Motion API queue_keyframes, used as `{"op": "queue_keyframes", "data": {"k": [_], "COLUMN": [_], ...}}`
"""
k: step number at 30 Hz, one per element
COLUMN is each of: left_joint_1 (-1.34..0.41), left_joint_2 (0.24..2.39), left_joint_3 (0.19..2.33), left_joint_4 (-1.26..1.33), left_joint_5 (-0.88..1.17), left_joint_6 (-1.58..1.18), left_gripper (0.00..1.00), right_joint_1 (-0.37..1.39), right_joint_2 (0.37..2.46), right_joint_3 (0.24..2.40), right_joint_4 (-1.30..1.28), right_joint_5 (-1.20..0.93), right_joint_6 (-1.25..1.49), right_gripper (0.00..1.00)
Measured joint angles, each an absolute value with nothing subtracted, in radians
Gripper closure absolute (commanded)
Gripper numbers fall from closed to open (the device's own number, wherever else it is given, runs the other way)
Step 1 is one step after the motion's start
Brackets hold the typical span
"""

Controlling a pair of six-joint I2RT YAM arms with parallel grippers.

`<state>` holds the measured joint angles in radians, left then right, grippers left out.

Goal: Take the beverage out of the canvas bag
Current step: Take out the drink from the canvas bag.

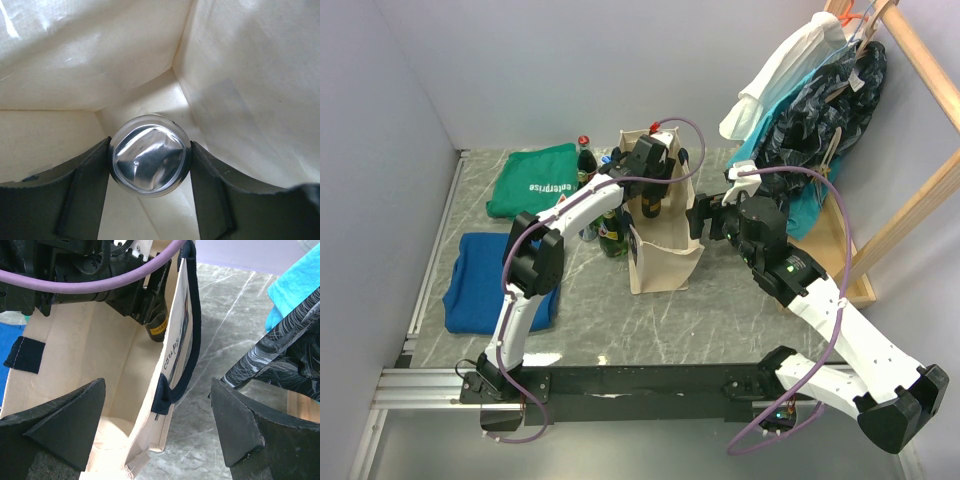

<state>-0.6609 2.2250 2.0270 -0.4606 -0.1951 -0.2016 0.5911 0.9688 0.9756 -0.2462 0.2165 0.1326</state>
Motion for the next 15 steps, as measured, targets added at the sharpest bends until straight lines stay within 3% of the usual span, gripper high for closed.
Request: {"op": "queue_keyframes", "data": {"k": [5,12,15], "left_joint_1": [-0.662,-0.672,-0.672], "left_joint_2": [2.225,2.225,2.225], "left_joint_3": [2.027,2.027,2.027], "left_joint_4": [-0.479,-0.506,-0.506], "left_joint_5": [-0.194,-0.187,-0.188], "left_joint_6": [-0.206,-0.207,-0.208], "left_gripper": [0.26,0.27,0.34], "right_joint_1": [0.591,0.591,0.591], "right_joint_2": [0.970,0.971,0.971], "right_joint_3": [0.976,0.976,0.976], "right_joint_4": [-0.247,-0.247,-0.247], "right_joint_5": [0.216,0.216,0.216], "right_joint_6": [0.133,0.133,0.133], "right_gripper": [0.09,0.09,0.09]}}
